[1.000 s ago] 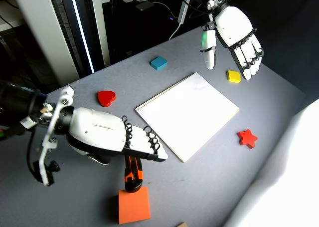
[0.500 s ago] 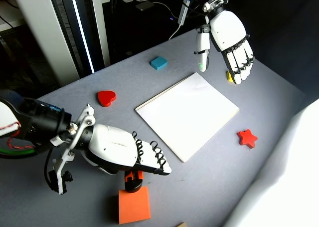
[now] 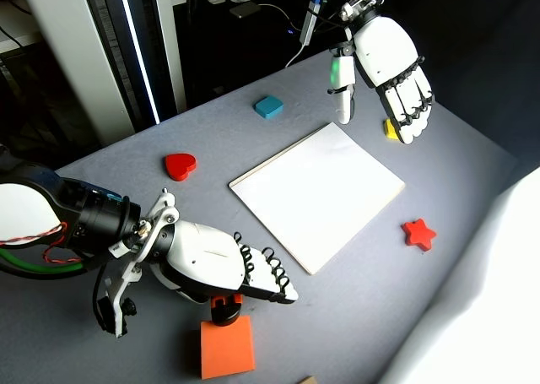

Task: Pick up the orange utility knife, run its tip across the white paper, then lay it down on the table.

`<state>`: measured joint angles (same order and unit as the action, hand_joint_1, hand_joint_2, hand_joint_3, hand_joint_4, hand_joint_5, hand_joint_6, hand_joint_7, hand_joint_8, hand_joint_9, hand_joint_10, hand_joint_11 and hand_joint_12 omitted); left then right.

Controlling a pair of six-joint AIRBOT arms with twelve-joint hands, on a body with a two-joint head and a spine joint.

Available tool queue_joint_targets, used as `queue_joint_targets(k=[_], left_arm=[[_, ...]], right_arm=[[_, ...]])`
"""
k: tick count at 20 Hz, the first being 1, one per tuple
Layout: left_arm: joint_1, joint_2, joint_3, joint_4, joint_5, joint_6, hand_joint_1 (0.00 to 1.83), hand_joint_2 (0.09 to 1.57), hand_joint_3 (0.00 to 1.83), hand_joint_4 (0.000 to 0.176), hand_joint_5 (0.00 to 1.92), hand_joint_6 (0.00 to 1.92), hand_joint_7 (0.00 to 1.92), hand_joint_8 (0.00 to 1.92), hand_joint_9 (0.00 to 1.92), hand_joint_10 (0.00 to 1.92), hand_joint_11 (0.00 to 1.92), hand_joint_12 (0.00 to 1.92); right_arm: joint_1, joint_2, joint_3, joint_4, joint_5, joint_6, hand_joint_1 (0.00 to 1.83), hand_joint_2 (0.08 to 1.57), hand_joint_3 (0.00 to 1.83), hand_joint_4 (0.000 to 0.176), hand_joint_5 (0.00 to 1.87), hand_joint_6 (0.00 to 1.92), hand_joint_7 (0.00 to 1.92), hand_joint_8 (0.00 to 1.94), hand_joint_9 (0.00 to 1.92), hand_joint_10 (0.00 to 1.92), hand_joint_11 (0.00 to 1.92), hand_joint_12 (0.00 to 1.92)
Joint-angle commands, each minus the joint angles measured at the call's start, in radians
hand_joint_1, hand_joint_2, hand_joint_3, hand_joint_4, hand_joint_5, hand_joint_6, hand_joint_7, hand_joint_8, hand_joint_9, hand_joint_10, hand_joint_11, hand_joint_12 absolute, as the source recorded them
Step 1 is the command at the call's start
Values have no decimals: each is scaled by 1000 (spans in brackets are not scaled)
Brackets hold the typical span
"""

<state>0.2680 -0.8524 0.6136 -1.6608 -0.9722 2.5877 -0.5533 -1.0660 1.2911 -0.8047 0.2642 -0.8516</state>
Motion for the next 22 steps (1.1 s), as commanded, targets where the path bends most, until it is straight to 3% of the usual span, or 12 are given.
queue_joint_targets(k=[1, 4, 10, 12, 16, 18, 22], left_arm=[[-12, 6, -3, 87, -28, 2, 12, 1277, 1, 36, 42, 2, 119, 3, 139, 1, 0, 627], [-15, 6, -4, 89, -28, 2, 38, 1277, 0, 36, 31, 2, 104, 1, 127, 1, 0, 576], [-11, 11, 0, 89, -28, 5, 33, 1272, 0, 36, 45, 7, 124, 5, 148, 6, 0, 672], [-13, 11, 1, 88, -28, 5, 1, 1278, 1, 37, 16, 2, 102, 6, 121, 7, 0, 578], [-23, 13, 9, 88, -28, -4, 22, 1270, 0, 37, 40, 4, 114, 1, 142, 9, 0, 676], [-24, 14, 11, 73, -28, -13, 1, 1278, 2, 37, 31, 0, 105, 2, 133, 3, 0, 615], [-23, 14, 7, 36, -28, -12, 15, 1272, 0, 39, 59, 6, 135, 5, 147, 5, 0, 667]], right_arm=[[9, 0, 6, 17, 68, -8, 1111, 1202, 3, 0, 0, 0, 0, 0, 0, 0, 0, 0], [9, -11, 19, 18, 68, -8, 1133, 1191, 0, 0, 0, 0, 0, 0, 0, 0, 0, 0], [6, -39, 50, 48, 79, -8, 1141, 1193, 0, 0, 0, 0, 0, 0, 0, 0, 0, 0], [0, -48, 60, 51, 78, -8, 1152, 1199, 1, 0, 0, 0, 0, 0, 0, 0, 0, 0], [-4, -64, 79, 53, 78, -8, 1169, 1214, 8, 0, 0, 0, 0, 0, 0, 0, 0, 0], [-4, -64, 80, 53, 78, -8, 1170, 1224, 12, 0, 0, 0, 0, 0, 0, 0, 0, 0], [-2, -63, 80, 53, 78, -8, 1182, 1247, 20, 0, 24, 10, 0, 0, 0, 0, 0, 0]])
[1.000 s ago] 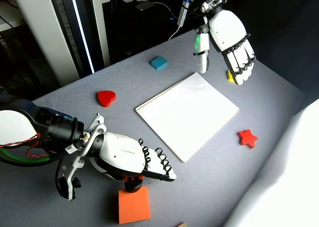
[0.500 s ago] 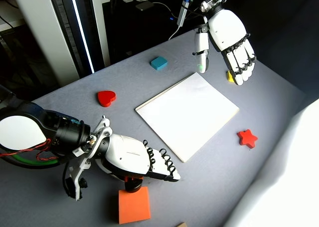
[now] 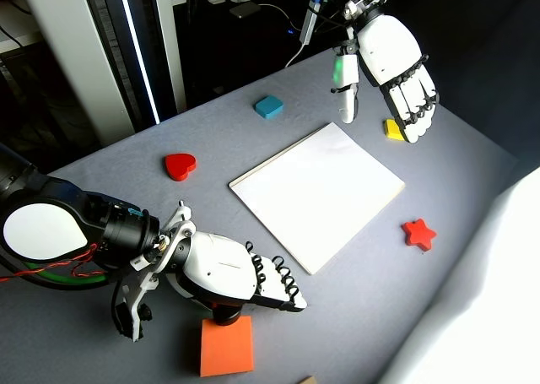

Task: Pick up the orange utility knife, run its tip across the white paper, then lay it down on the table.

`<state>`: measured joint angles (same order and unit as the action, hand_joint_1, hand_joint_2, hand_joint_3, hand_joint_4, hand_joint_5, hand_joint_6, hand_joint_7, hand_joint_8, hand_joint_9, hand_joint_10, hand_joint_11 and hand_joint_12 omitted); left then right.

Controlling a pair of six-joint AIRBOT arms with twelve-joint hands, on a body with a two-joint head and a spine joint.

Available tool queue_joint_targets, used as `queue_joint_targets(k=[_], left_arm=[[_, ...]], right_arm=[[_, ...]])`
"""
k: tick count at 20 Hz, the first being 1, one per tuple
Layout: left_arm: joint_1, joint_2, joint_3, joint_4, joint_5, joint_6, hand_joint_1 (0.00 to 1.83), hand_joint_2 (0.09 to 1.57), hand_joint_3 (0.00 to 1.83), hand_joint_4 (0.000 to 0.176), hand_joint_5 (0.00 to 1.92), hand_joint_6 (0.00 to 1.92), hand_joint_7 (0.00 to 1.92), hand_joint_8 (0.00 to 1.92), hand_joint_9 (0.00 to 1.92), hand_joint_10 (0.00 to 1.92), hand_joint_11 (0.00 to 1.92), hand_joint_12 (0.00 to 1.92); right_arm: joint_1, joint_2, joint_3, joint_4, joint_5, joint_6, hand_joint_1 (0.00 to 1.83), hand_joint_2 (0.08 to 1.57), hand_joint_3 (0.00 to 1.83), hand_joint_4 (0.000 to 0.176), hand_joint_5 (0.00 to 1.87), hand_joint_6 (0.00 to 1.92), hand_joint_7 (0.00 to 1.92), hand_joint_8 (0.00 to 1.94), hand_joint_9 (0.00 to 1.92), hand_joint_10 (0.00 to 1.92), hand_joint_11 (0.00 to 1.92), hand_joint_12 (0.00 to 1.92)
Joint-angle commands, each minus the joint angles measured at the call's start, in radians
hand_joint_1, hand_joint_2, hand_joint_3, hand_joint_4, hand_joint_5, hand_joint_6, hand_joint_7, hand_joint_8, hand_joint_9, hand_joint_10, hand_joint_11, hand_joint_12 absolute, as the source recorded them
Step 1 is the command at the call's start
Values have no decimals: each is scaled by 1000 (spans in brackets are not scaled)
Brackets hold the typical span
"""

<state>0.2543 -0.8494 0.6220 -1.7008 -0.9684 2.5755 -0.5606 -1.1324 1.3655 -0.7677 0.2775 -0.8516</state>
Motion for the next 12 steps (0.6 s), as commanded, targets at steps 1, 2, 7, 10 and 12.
queue_joint_targets(k=[1, 2, 7, 10, 12], left_arm=[[-9, 11, -3, 70, -32, 1, 17, 1271, 0, 40, 61, 6, 140, 6, 151, 6, 0, 671], [-9, 11, -4, 67, -32, 1, 22, 1271, 0, 38, 61, 5, 141, 4, 155, 7, 0, 685], [-23, 9, -20, 36, -86, -2, 8, 1277, 1, 39, 40, 6, 132, 5, 147, 7, 0, 662], [-20, 5, -30, 28, -101, -7, 2, 1274, 0, 39, 17, 0, 100, 1, 137, 1, 0, 678], [-17, 4, -37, 28, -101, -6, 2, 1276, 2, 40, 35, 5, 117, 5, 153, 5, 0, 690]], right_arm=[[5, 3, 6, 17, 64, -7, 1191, 1246, 18, 0, 101, 44, 109, 42, 75, 33, 0, 0], [3, 3, 6, 17, 64, -6, 1191, 1255, 21, 0, 160, 70, 171, 66, 116, 51, 0, 0], [4, -1, 8, 17, 50, -5, 1238, 1257, 0, 0, 235, 979, 335, 967, 210, 1159, 0, 1436], [8, -1, 9, 17, 50, -5, 1217, 1411, 5, 0, 347, 1698, 483, 1831, 407, 1799, 0, 1893], [13, -1, 10, 17, 50, -5, 1257, 1405, 0, 0, 433, 1674, 480, 1841, 419, 1896, 110, 1920]])
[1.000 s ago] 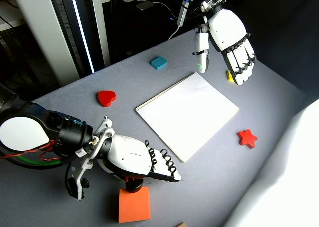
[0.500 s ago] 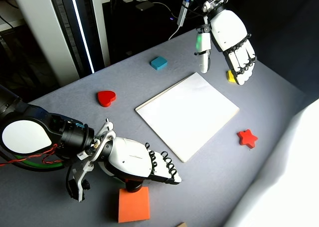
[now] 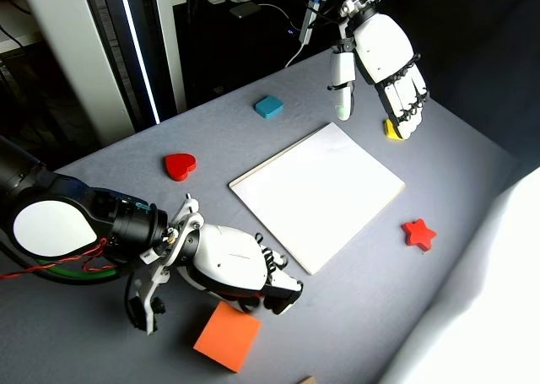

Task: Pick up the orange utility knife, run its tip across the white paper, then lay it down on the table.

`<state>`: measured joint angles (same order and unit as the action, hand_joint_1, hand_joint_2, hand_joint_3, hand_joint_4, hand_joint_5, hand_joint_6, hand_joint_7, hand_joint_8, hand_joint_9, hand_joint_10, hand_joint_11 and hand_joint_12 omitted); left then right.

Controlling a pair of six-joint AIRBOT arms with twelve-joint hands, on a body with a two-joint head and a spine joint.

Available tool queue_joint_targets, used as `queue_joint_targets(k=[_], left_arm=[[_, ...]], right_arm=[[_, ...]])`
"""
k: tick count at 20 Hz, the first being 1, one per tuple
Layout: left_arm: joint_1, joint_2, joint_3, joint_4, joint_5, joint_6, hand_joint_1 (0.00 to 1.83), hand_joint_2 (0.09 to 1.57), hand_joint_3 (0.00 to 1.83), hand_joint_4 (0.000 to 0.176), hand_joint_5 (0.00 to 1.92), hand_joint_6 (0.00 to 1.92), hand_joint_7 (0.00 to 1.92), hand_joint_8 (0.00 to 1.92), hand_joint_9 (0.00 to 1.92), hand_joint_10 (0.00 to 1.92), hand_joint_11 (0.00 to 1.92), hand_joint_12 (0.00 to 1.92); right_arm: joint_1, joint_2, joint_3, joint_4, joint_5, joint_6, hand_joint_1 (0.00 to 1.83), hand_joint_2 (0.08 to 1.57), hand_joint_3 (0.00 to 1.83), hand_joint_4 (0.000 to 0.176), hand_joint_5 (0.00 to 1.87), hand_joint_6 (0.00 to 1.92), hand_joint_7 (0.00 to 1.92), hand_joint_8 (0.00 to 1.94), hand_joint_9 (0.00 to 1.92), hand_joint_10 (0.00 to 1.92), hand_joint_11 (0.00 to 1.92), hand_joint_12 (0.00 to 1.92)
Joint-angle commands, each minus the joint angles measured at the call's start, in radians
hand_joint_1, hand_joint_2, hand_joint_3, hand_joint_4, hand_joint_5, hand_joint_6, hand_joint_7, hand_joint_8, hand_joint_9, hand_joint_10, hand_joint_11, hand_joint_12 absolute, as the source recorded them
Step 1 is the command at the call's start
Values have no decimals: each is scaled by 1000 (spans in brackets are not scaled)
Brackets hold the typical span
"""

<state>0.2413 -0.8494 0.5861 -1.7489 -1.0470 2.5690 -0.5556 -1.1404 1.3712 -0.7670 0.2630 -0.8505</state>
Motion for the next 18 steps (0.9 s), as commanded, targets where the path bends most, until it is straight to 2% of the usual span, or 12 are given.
queue_joint_targets(k=[1, 3, 4, 6, 7, 8, 10, 11, 12, 13, 14, 18], left_arm=[[-3, 4, -3, 77, -23, 2, 0, 1277, 1, 41, 29, 2, 117, 3, 147, 2, 0, 665], [-3, 5, -8, 77, -23, 7, 15, 1276, 0, 38, 32, 2, 121, 4, 140, 1, 0, 644], [-4, 5, -10, 79, -23, 8, 10, 1280, 2, 36, 32, 2, 118, 2, 138, 0, 0, 631], [-3, 4, -13, 79, -29, 10, 7, 1276, 0, 40, 31, 0, 123, 1, 149, 4, 0, 678], [-3, 4, -14, 79, -40, 11, 31, 1270, 0, 41, 35, 2, 131, 3, 156, 6, 0, 691], [-1, 5, -13, 79, -48, 11, 16, 1272, 0, 40, 33, 1, 133, 3, 156, 5, 0, 697], [4, 5, -11, 83, -51, 11, 33, 1274, 0, 35, 48, 4, 136, 2, 157, 4, 0, 672], [7, 5, -12, 84, -51, 11, 39, 1268, 0, 37, 62, 8, 151, 5, 170, 8, 0, 709], [9, 5, -13, 84, -51, 11, 36, 1271, 0, 38, 58, 4, 148, 2, 168, 6, 0, 692], [11, 5, -15, 84, -51, 11, 13, 1274, 1, 39, 43, 1, 134, 1, 164, 4, 0, 691], [12, 5, -16, 84, -51, 11, 8, 1273, 1, 39, 35, 0, 118, 0, 156, 0, 0, 693], [15, 5, -17, 84, -51, 11, 11, 1272, 0, 41, 41, 3, 123, 3, 156, 1, 0, 694]], right_arm=[[10, 8, 4, 16, 64, -6, 1263, 1397, 0, 0, 458, 1661, 499, 1806, 416, 1898, 124, 1921], [12, 9, 4, 16, 64, -6, 1269, 1389, 0, 0, 453, 1647, 544, 1789, 419, 1884, 166, 1921], [12, 10, 4, 16, 65, -6, 1278, 1371, 0, 0, 504, 1509, 570, 1761, 465, 1914, 281, 1921], [13, 11, 4, 16, 67, -8, 1089, 1389, 9, 0, 473, 1594, 593, 1865, 509, 1921, 457, 1921], [13, 11, 4, 16, 68, -8, 1117, 1377, 3, 0, 544, 1488, 578, 1926, 673, 1921, 630, 1921], [15, 13, 4, 16, 68, -8, 1049, 1343, 0, 0, 602, 1570, 790, 1938, 852, 1921, 812, 1921], [16, 14, 4, 16, 71, -7, 1051, 1330, 0, 0, 661, 1551, 1362, 1941, 1510, 1921, 1514, 1921], [16, 15, 3, 16, 72, -3, 1194, 1360, 0, 0, 1084, 1847, 1617, 1941, 1792, 1921, 1827, 1921], [16, 16, 3, 16, 73, 3, 1208, 1384, 0, 109, 1237, 1906, 1707, 1941, 1883, 1921, 1902, 1921], [17, 17, 3, 16, 73, 7, 1233, 1406, 0, 163, 1373, 1918, 1755, 1941, 1913, 1921, 1917, 1921], [18, 18, 3, 16, 73, 11, 1268, 1414, 0, 173, 1273, 1920, 1747, 1941, 1919, 1921, 1920, 1921], [17, 22, -6, 16, 73, 11, 1292, 1417, 0, 176, 1249, 1921, 1748, 1941, 1921, 1921, 1921, 1921]])
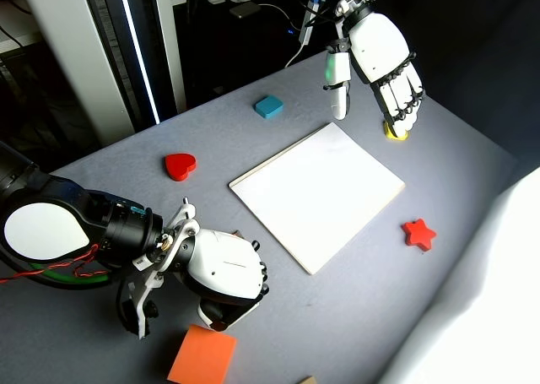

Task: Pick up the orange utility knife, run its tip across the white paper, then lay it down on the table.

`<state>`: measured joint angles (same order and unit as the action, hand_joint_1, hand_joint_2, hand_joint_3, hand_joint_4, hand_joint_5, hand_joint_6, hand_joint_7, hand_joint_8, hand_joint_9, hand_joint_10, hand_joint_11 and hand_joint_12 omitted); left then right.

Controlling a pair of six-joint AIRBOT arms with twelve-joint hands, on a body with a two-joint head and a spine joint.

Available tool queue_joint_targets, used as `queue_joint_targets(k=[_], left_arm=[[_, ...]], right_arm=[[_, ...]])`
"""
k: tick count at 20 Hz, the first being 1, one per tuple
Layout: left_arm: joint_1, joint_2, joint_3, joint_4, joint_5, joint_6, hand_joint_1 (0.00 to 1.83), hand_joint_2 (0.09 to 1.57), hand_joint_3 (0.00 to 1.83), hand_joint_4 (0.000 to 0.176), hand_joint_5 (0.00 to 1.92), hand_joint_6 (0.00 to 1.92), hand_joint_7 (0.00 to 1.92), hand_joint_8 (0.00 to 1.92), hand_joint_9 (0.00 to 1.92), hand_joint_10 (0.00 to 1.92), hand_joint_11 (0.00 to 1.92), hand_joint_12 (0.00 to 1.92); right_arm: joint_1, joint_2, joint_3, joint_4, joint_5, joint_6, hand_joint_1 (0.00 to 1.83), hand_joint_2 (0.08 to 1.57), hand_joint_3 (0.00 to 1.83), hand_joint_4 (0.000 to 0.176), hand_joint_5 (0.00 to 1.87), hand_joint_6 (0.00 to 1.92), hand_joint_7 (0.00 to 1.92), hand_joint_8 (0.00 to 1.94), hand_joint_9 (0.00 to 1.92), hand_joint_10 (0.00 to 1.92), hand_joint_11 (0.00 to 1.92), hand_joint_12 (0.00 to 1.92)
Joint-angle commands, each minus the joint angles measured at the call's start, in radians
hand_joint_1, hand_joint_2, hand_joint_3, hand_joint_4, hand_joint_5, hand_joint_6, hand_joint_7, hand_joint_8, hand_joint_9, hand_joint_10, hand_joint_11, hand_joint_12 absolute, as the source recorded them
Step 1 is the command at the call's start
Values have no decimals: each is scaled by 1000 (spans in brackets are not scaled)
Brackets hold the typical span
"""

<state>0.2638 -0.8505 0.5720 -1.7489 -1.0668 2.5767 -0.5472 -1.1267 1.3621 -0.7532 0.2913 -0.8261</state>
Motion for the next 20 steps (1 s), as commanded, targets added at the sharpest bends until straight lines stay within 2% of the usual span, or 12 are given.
queue_joint_targets(k=[1, 2, 5, 8, 9, 12, 17, 18, 19, 20], left_arm=[[-7, 6, -3, 84, -31, 3, 1, 1277, 3, 35, 36, 1, 121, 2, 157, 1, 0, 696], [-7, 6, -3, 84, -31, 3, 15, 1274, 1, 35, 40, 2, 118, 1, 157, 1, 0, 686], [-7, 6, -3, 84, -31, 3, 10, 1277, 0, 37, 38, 2, 118, 2, 139, 2, 0, 688], [-7, 6, -2, 84, -31, 9, 3, 1279, 2, 34, 16, 0, 114, 0, 142, 3, 0, 663], [-7, 6, -2, 84, -31, 12, 0, 1279, 1, 36, 25, 3, 116, 1, 162, 8, 0, 726], [-4, 6, -2, 84, -31, 13, 19, 1275, 0, 37, 47, 8, 128, 3, 168, 8, 0, 767], [-4, 6, 0, 84, -31, 14, 0, 1278, 0, 37, 43, 8, 138, 6, 174, 8, 0, 769], [-4, 6, 1, 84, -31, 14, 0, 1278, 0, 39, 28, 0, 118, 0, 160, 1, 0, 777], [-4, 6, 2, 84, -31, 14, 0, 1276, 0, 38, 31, 2, 121, 3, 164, 3, 0, 776], [-3, 6, 2, 84, -31, 15, 0, 1279, 0, 36, 32, 2, 119, 2, 163, 2, 0, 774]], right_arm=[[9, 10, 0, 3, 45, -13, 1357, 1399, 0, 176, 1302, 1921, 1762, 1941, 1921, 1921, 1921, 1921], [9, 10, -1, 3, 45, -13, 1408, 1398, 0, 176, 1493, 1921, 1771, 1941, 1921, 1921, 1921, 1921], [24, 19, -8, 3, 45, 15, 1354, 1420, 0, 176, 1379, 1921, 1759, 1941, 1921, 1921, 1921, 1921], [59, 31, -14, 3, 45, 62, 1348, 1469, 0, 176, 1436, 1921, 1749, 1941, 1921, 1921, 1921, 1921], [75, 37, -19, 3, 41, 84, 1329, 1483, 0, 176, 1397, 1921, 1740, 1941, 1921, 1921, 1921, 1921], [105, 52, -36, 3, 32, 130, 1331, 1471, 0, 176, 1429, 1921, 1723, 1941, 1909, 1921, 1921, 1921], [160, 72, -67, 3, 9, 157, 1342, 1469, 0, 176, 1492, 1921, 1747, 1941, 1914, 1921, 1921, 1921], [176, 76, -73, 3, 9, 156, 1058, 1454, 0, 0, 730, 1750, 1669, 1941, 1866, 1921, 1921, 1921], [186, 80, -79, 4, 12, 138, 985, 1472, 0, 0, 578, 1761, 1631, 1941, 1834, 1921, 1921, 1921], [191, 87, -91, 68, 17, 46, 987, 1457, 0, 0, 574, 1724, 1624, 1941, 1822, 1921, 1921, 1921]])
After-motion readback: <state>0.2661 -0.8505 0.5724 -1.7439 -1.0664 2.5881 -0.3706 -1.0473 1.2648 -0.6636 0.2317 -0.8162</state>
